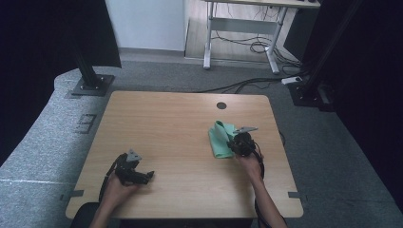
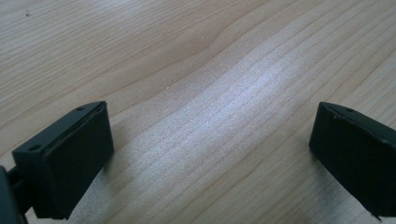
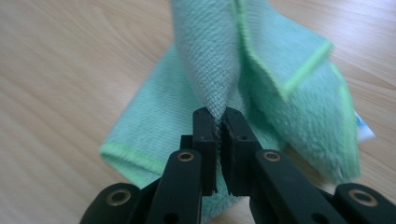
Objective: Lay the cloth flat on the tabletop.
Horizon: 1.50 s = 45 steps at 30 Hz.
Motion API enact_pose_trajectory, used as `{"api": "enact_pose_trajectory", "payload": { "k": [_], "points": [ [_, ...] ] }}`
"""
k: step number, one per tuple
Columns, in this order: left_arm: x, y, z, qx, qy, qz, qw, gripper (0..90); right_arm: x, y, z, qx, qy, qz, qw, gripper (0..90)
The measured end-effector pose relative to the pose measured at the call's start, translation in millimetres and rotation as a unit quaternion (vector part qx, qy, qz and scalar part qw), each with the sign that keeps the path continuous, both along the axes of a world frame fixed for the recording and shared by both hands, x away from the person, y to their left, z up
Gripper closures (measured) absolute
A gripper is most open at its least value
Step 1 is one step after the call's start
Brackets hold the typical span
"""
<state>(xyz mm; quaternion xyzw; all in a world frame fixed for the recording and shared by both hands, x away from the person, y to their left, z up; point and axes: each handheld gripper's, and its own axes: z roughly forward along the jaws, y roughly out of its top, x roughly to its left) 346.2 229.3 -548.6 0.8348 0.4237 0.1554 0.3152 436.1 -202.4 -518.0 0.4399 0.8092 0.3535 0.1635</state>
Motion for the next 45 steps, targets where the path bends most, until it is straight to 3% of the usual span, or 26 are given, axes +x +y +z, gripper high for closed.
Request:
{"api": "enact_pose_trajectory", "payload": {
  "k": [15, 21, 26, 32, 38, 42, 45],
  "points": [
    [0.0, 0.0, 0.0, 0.000, 0.000, 0.000, 1.0000, 0.0, -20.8, 46.4, 20.2, 0.020, -0.003, 0.070, 0.9973, 83.9],
    [0.0, 0.0, 0.0, 0.000, 0.000, 0.000, 1.0000, 0.0, -26.0, 67.9, 26.3, 0.023, -0.005, 0.099, 0.9948, 83.6],
    [0.0, 0.0, 0.0, 0.000, 0.000, 0.000, 1.0000, 0.0, -30.7, 95.5, 28.2, 0.024, -0.002, 0.134, 0.9907, 83.2],
    [-0.1, -0.1, -0.1, -0.001, 0.000, 0.001, 1.0000, 0.0, -37.6, 135.9, 15.8, 0.016, 0.015, 0.178, 0.9837, 81.7],
    [0.0, 0.0, 0.0, 0.000, 0.000, 0.000, 1.0000, 0.0, -41.0, 152.5, -7.7, 0.000, 0.042, 0.196, 0.9798, 79.4],
    [0.0, 0.0, 0.0, 0.000, 0.000, 0.000, 1.0000, 0.0, -41.2, 153.3, -13.5, 0.004, 0.049, 0.198, 0.9791, 67.0],
    [-0.1, -0.1, -0.1, -0.001, 0.000, 0.001, 1.0000, 0.0, -40.7, 145.5, 2.0, 0.008, 0.030, 0.183, 0.9827, 50.3]
  ]
}}
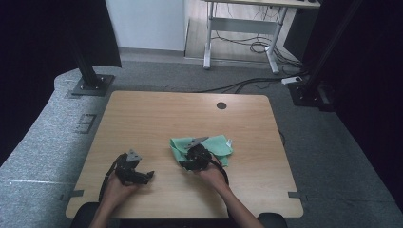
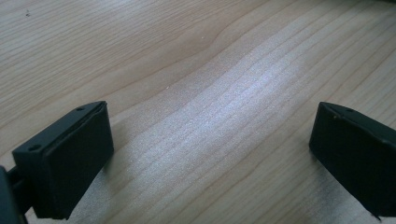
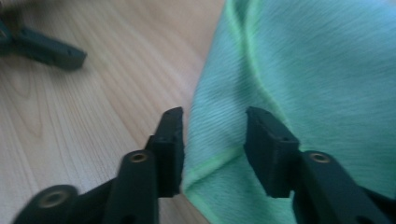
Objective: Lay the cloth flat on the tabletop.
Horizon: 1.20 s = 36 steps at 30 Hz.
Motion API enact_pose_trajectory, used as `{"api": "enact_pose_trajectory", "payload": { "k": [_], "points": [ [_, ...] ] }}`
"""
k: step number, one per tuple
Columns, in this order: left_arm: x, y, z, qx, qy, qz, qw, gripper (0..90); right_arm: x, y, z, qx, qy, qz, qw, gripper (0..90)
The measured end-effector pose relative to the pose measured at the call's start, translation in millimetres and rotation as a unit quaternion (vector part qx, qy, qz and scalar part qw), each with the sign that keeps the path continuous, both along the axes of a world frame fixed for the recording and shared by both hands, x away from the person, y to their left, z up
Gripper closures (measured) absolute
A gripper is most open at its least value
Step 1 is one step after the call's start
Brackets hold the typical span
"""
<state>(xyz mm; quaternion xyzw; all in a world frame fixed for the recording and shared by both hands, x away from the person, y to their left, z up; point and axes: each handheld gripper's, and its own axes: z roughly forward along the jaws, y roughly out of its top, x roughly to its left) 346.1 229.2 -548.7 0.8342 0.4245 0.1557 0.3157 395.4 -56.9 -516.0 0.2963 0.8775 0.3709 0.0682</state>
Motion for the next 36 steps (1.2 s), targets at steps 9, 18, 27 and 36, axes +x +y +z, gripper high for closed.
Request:
{"api": "enact_pose_trajectory", "payload": {
  "k": [9, 18, 27, 36],
  "points": [
    [0.0, 0.0, 0.1, 0.001, 0.000, -0.001, 1.0000, 0.0, 3.0, -43.9, 20.2, 0.005, -0.019, -0.046, 0.9987, 40.1],
    [-0.3, -3.1, 0.1, 0.001, 0.000, -0.001, 1.0000, 0.0, -2.3, -103.9, -8.8, -0.024, -0.025, -0.136, 0.9902, 32.0],
    [-0.5, -14.1, 1.0, 0.001, 0.003, -0.014, 0.9999, 0.4, -3.7, -127.1, -27.8, -0.037, -0.022, -0.173, 0.9840, 28.9],
    [4.8, -53.0, 27.8, -0.046, -0.020, -0.075, 0.9959, 17.4, -9.0, -131.2, -34.0, -0.014, -0.043, -0.190, 0.9807, 25.8]
  ]
}}
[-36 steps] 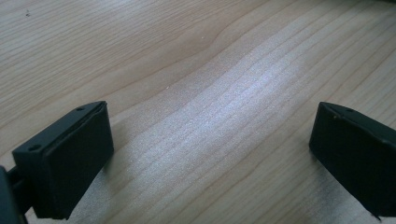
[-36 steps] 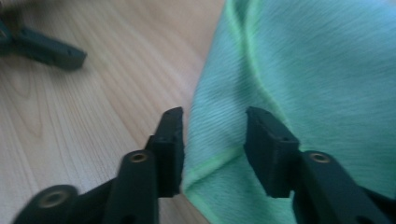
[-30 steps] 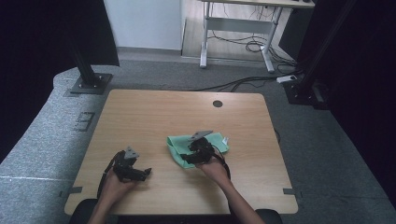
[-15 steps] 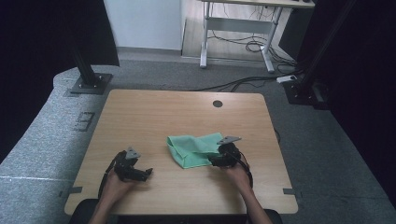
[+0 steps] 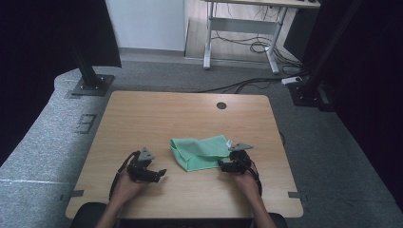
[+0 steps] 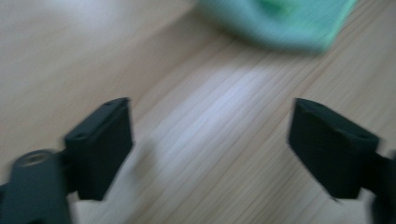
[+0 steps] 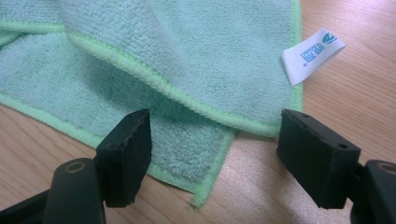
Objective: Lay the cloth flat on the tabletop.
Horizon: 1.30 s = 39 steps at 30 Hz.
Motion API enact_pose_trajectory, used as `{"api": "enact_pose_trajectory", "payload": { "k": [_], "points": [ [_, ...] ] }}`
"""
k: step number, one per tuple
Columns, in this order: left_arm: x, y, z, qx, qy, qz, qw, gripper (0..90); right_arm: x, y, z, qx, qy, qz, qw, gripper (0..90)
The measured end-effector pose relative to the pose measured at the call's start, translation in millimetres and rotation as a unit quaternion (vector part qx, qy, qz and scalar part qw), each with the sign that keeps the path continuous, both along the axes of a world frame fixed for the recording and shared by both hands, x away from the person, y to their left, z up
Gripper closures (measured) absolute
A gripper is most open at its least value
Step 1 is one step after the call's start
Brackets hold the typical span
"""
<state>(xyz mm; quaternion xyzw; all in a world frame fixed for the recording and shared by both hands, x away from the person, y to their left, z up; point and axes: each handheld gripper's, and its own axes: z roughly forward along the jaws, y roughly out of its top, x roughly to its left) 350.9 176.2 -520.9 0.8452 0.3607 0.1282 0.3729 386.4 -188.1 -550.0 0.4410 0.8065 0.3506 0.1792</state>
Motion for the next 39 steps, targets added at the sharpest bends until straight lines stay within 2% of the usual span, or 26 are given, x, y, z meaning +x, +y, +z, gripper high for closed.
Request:
{"api": "enact_pose_trajectory", "payload": {
  "k": [1, 2, 3, 4, 5, 8, 10, 11, 14, 16, 17, 18, 19, 20, 21, 22, 23, 24, 25, 26, 27, 28, 32, 33, 36, 39],
  "points": [
    [0.0, 0.0, 0.0, 0.000, 0.000, 0.000, 1.0000, 20.3, 0.0, 0.0, 0.0, 0.000, 0.000, 0.000, 1.0000, 25.8],
    [2.7, -6.3, 3.4, -0.010, 0.000, -0.006, 0.9999, 20.3, -0.4, 0.0, -0.3, 0.001, -0.001, -0.001, 1.0000, 25.8],
    [5.7, -13.2, 6.5, -0.014, -0.002, -0.014, 0.9998, 26.6, -0.8, -0.1, -0.5, 0.001, -0.003, -0.003, 1.0000, 25.7],
    [8.8, -20.8, 9.2, -0.015, -0.005, -0.022, 0.9996, 26.6, -1.2, -0.2, -0.7, 0.001, -0.004, -0.003, 1.0000, 25.7],
    [11.8, -28.5, 11.7, -0.014, -0.009, -0.031, 0.9994, 31.7, -1.8, -0.2, -1.2, 0.004, -0.006, -0.005, 1.0000, 25.7],
    [21.2, -50.1, 16.5, -0.012, -0.016, -0.060, 0.9980, 37.8, -2.0, -0.6, -1.5, 0.004, -0.007, -0.004, 1.0000, 25.6],
    [27.9, -61.5, 17.5, -0.014, -0.010, -0.075, 0.9971, 43.2, -2.2, -0.8, -1.7, 0.004, -0.008, -0.002, 1.0000, 25.4],
    [31.1, -66.5, 17.0, -0.014, -0.005, -0.081, 0.9966, 49.3, -2.4, -0.9, -1.7, 0.005, -0.008, -0.001, 1.0000, 25.3],
    [39.7, -79.0, 9.3, 0.019, 0.003, -0.081, 0.9965, 53.6, -2.4, -1.0, -1.7, 0.004, -0.008, -0.001, 1.0000, 25.3],
    [45.6, -82.9, -0.6, 0.040, 0.016, -0.080, 0.9959, 54.5, -2.4, -0.9, -1.7, 0.005, -0.008, -0.001, 1.0000, 25.3],
    [49.2, -83.3, -9.6, 0.052, 0.024, -0.071, 0.9959, 61.6, -2.5, -1.0, -1.8, 0.005, -0.008, -0.001, 1.0000, 25.2],
    [49.2, -83.3, -9.6, 0.052, 0.024, -0.071, 0.9959, 66.6, -2.5, -1.0, -1.8, 0.005, -0.008, -0.001, 1.0000, 25.2],
    [50.0, -82.2, -11.8, 0.049, 0.025, -0.066, 0.9963, 66.6, -2.4, -1.0, -1.8, 0.005, -0.008, 0.000, 1.0000, 25.2],
    [50.7, -80.3, -11.6, 0.038, 0.029, -0.060, 0.9970, 70.8, -2.5, -1.0, -1.8, 0.005, -0.008, 0.000, 1.0000, 25.1],
    [51.6, -78.9, -10.4, 0.029, 0.037, -0.055, 0.9974, 76.8, -2.5, -1.2, -1.8, 0.005, -0.008, 0.001, 1.0000, 25.0],
    [52.0, -77.8, -8.0, 0.029, 0.036, -0.054, 0.9975, 84.8, -2.4, -1.1, -1.8, 0.005, -0.008, 0.001, 1.0000, 25.0],
    [52.2, -77.0, -4.9, 0.028, 0.031, -0.052, 0.9978, 85.7, -2.3, -1.0, -1.7, 0.005, -0.007, 0.001, 1.0000, 25.0],
    [54.2, -73.9, 5.1, 0.014, 0.024, -0.049, 0.9984, 85.9, -2.3, -1.1, -1.7, 0.004, -0.007, 0.001, 1.0000, 25.0],
    [54.2, -73.9, 5.1, 0.014, 0.024, -0.049, 0.9984, 86.1, -2.2, -1.0, -1.6, 0.004, -0.007, 0.001, 1.0000, 25.0],
    [58.1, -69.8, 18.5, -0.003, 0.010, -0.038, 0.9992, 86.2, -2.2, -1.0, -1.5, 0.003, -0.007, 0.001, 1.0000, 25.0],
    [58.1, -69.8, 18.5, -0.003, 0.010, -0.038, 0.9992, 86.3, -2.2, -1.0, -1.5, 0.003, -0.007, 0.001, 1.0000, 25.0],
    [64.5, -64.8, 33.5, -0.014, -0.003, -0.028, 0.9995, 86.2, -2.0, -0.9, -1.3, 0.002, -0.006, 0.001, 1.0000, 25.0],
    [77.2, -58.3, 54.3, -0.023, -0.020, -0.009, 0.9995, 86.0, -2.0, -1.1, -1.2, 0.002, -0.005, 0.005, 1.0000, 24.9],
    [87.4, -54.8, 63.8, -0.025, -0.027, 0.007, 0.9993, 85.9, -2.2, -1.0, -1.1, 0.003, -0.004, 0.005, 1.0000, 25.0],
    [99.2, -51.4, 68.2, -0.016, -0.031, 0.024, 0.9991, 85.4, -2.3, -1.2, -1.2, 0.002, -0.005, 0.008, 1.0000, 24.7],
    [117.2, -46.8, 63.6, 0.002, -0.029, 0.054, 0.9981, 84.5, -2.6, -1.0, -1.2, 0.002, -0.004, 0.011, 0.9999, 24.5]
  ]
}}
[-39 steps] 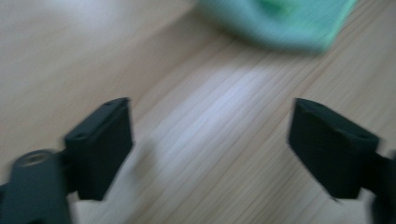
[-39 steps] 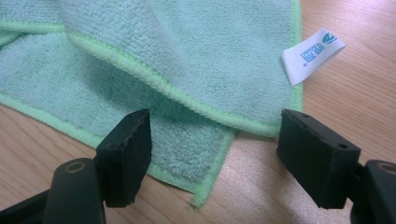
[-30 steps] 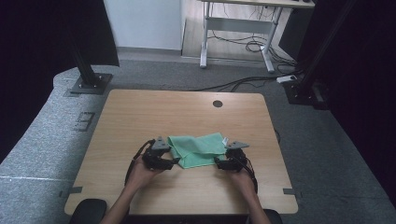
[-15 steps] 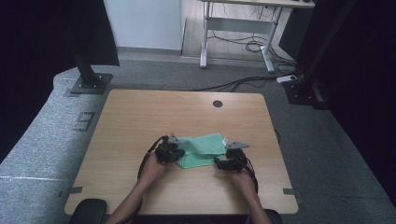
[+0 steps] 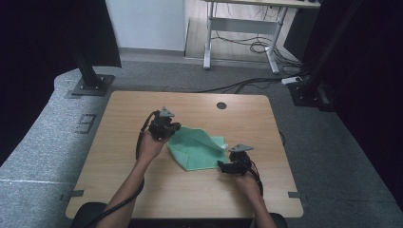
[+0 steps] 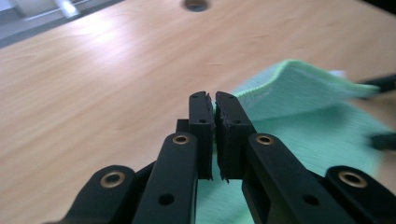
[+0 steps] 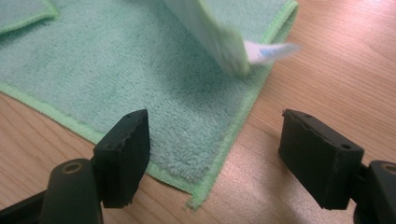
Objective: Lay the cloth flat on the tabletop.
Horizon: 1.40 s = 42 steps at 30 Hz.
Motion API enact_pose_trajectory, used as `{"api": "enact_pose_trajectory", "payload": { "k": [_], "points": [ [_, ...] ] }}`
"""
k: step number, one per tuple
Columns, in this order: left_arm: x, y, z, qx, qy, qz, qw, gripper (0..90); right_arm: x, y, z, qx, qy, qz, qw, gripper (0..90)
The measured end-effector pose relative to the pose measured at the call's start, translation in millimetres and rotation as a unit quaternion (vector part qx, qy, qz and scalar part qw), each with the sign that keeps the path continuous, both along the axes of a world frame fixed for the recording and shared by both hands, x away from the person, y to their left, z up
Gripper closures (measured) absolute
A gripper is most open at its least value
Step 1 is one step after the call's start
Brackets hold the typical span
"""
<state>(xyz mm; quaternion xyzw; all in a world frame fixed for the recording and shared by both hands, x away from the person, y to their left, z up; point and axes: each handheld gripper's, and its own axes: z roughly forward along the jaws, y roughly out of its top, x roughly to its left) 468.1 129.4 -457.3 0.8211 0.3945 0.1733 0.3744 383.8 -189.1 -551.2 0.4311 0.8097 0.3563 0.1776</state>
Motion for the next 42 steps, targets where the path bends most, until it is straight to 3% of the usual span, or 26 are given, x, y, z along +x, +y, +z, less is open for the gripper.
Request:
{"api": "enact_pose_trajectory", "payload": {
  "k": [3, 7, 12, 13, 17, 19, 24, 25, 27, 31, 34, 36, 38, 39, 42],
  "points": [
    [17.2, 7.7, -16.8, 0.016, 0.007, 0.038, 0.9991, 80.5, -0.1, -0.2, -0.2, 0.000, -0.001, 0.003, 1.0000, 24.3],
    [21.4, 15.5, -23.8, 0.002, 0.003, 0.060, 0.9982, 62.3, -0.2, -0.3, -0.3, 0.000, -0.002, 0.005, 1.0000, 24.2],
    [15.6, 16.8, -16.9, -0.014, -0.001, 0.052, 0.9986, 35.8, -0.3, -0.2, -0.3, 0.001, -0.001, 0.004, 1.0000, 24.1],
    [10.0, 15.8, -12.7, -0.028, 0.006, 0.038, 0.9989, 31.3, -0.4, -0.1, -0.3, 0.001, -0.001, 0.004, 1.0000, 24.1],
    [-11.5, 8.0, -9.2, -0.031, 0.006, 0.000, 0.9995, 28.8, -0.3, -0.1, -0.4, 0.001, -0.002, 0.004, 1.0000, 24.1],
    [-24.5, 2.4, -11.7, -0.031, 0.009, -0.023, 0.9992, 29.6, -0.4, -0.2, -0.5, 0.001, -0.002, 0.004, 1.0000, 24.0],
    [-50.4, -13.9, -27.4, -0.018, 0.025, -0.089, 0.9956, 44.5, -0.6, 0.2, -0.6, 0.001, -0.002, 0.003, 1.0000, 23.6],
    [-50.4, -13.9, -27.4, -0.018, 0.025, -0.089, 0.9956, 47.1, -0.6, 0.1, -0.6, 0.001, -0.002, 0.003, 1.0000, 23.7],
    [-57.1, -25.9, -40.5, -0.004, 0.039, -0.116, 0.9925, 51.0, -0.6, 0.1, -0.7, 0.001, -0.003, 0.004, 1.0000, 23.6],
    [-57.9, -35.8, -56.2, 0.013, 0.057, -0.121, 0.9910, 53.7, -0.6, 0.0, -0.8, 0.002, -0.003, 0.004, 1.0000, 23.7],
    [-57.8, -39.1, -70.7, 0.040, 0.072, -0.111, 0.9904, 57.7, -0.7, -0.1, -0.9, 0.002, -0.003, 0.004, 1.0000, 23.6],
    [-60.4, -38.2, -76.0, 0.045, 0.065, -0.103, 0.9916, 64.3, -0.6, -0.1, -0.8, 0.002, -0.003, 0.004, 1.0000, 23.6],
    [-61.6, -35.5, -74.0, 0.046, 0.066, -0.098, 0.9919, 74.2, -0.6, -0.1, -0.8, 0.002, -0.003, 0.005, 1.0000, 23.6],
    [-62.4, -34.0, -71.8, 0.044, 0.062, -0.098, 0.9923, 83.9, -0.6, -0.1, -0.9, 0.002, -0.003, 0.005, 1.0000, 23.6],
    [-66.8, -27.1, -60.1, 0.027, 0.049, -0.091, 0.9943, 84.6, -0.7, -0.1, -0.9, 0.002, -0.003, 0.005, 1.0000, 23.4]
  ]
}}
